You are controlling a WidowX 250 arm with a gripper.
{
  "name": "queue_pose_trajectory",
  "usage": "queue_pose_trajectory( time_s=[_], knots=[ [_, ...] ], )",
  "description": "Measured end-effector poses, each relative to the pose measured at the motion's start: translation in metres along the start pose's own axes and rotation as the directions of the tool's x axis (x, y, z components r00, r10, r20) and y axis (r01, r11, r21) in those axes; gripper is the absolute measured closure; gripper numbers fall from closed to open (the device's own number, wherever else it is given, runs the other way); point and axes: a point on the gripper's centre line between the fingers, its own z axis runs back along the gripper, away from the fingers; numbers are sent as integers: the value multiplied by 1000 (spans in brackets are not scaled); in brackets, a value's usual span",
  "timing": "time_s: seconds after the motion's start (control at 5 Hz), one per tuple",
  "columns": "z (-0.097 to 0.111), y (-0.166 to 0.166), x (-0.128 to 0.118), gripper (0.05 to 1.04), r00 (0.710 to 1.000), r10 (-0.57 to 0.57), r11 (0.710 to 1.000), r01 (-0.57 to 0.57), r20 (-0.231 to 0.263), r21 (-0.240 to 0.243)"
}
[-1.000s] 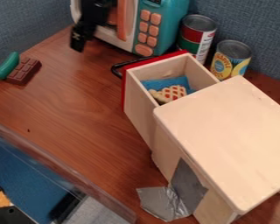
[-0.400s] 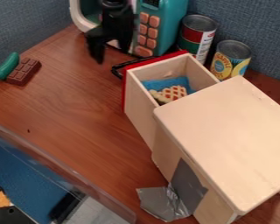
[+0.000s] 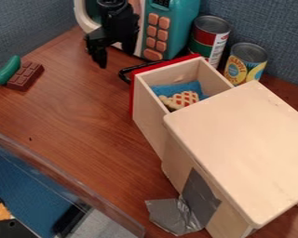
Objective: Close the drawer
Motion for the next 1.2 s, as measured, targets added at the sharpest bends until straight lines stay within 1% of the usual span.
queue_pose_trajectory(
  time_s=[0.2, 0.4, 0.6, 0.8, 1.0, 1.2],
  knots=[
    [-2, 3, -1, 83, 1000, -7, 1000, 7, 11, 4],
    [-14, 6, 11, 83, 999, -27, 999, 27, 19, -25],
    [-18, 16, 27, 83, 998, -69, 997, 69, -1, -36],
    [-22, 17, 41, 83, 996, -87, 995, 87, 11, -44],
    [-28, 16, 54, 83, 995, -89, 995, 91, 32, -43],
    [-25, 13, 66, 83, 994, -74, 996, 77, 78, -35]
  ],
)
